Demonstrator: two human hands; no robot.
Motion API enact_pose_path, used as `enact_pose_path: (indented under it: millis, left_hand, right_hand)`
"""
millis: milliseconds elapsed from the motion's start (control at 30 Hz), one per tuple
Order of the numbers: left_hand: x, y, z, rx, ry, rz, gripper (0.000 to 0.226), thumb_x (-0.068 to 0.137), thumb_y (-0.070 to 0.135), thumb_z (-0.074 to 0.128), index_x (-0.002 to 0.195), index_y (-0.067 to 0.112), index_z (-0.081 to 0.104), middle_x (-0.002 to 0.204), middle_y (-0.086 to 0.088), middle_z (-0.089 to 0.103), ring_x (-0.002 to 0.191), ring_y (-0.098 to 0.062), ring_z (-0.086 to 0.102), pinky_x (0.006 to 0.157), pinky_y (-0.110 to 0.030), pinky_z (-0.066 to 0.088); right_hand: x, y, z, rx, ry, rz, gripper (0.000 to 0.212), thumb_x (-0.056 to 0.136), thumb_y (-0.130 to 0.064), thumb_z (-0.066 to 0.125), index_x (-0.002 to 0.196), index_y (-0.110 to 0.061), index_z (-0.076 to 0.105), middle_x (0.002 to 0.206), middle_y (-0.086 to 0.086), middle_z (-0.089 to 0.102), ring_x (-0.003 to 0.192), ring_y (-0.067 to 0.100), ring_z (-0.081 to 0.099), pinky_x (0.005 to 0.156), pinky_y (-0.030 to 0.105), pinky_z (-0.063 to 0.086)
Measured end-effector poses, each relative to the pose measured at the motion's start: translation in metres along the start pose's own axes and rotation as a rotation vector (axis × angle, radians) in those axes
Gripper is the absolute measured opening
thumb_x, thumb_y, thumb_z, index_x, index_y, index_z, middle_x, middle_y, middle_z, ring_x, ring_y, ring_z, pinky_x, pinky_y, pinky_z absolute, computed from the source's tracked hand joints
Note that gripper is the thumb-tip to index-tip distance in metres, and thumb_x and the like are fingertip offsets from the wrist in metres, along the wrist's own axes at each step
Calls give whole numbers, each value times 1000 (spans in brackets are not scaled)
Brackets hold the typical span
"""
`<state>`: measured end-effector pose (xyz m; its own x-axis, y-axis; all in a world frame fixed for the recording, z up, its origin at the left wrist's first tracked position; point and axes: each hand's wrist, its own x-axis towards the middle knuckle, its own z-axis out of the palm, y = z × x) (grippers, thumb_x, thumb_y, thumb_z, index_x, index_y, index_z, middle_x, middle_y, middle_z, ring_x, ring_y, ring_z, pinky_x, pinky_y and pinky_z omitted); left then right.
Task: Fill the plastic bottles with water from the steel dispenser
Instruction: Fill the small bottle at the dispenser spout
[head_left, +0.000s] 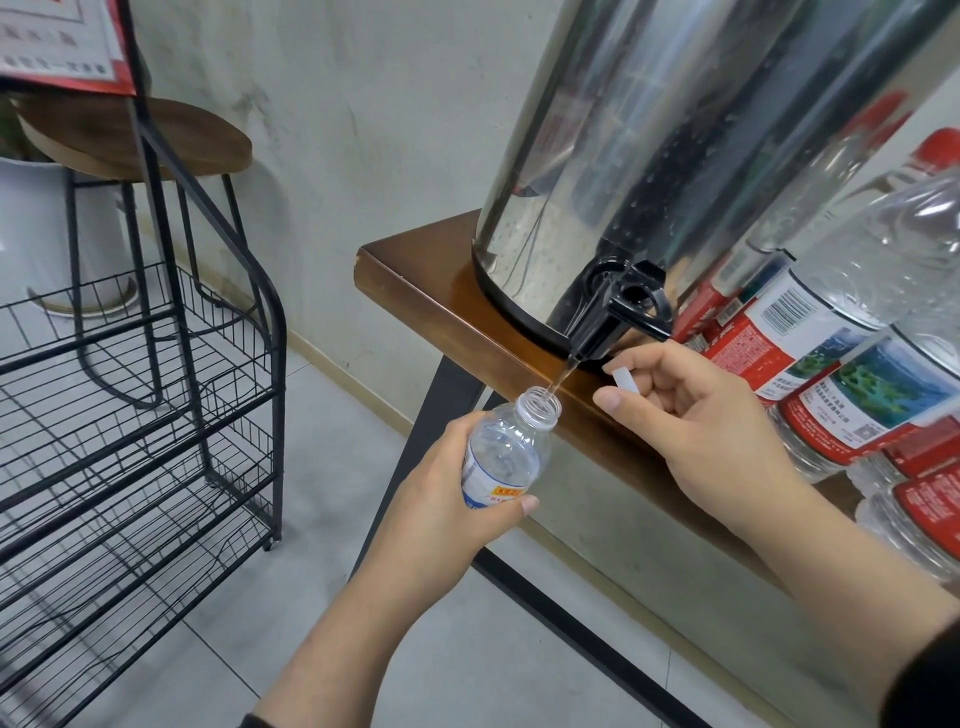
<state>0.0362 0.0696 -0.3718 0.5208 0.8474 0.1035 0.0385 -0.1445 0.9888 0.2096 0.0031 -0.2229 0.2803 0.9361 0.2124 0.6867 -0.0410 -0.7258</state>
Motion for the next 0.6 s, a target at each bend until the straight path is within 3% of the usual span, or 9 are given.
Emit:
enact_pose_path:
  millis: [167, 600]
  left_hand:
    - [0, 0, 0, 7, -2, 1, 71, 80, 41, 86, 132, 58, 40, 123, 31, 59, 116, 4, 59, 94, -24, 58]
    - [-1, 0, -1, 2, 10, 5, 68, 81, 39, 86, 131, 57, 43, 121, 29, 62, 113, 2, 62, 94, -28, 58]
  right_hand:
    - [0, 0, 0, -10, -4, 0, 34, 71, -58, 71, 97, -36, 71, 85, -1, 67, 81, 33, 58, 69, 34, 47]
    - [0, -5, 2, -1, 33, 9, 34, 76, -52, 64, 92, -23, 70, 80, 5, 65, 68, 15, 53, 62, 13, 40]
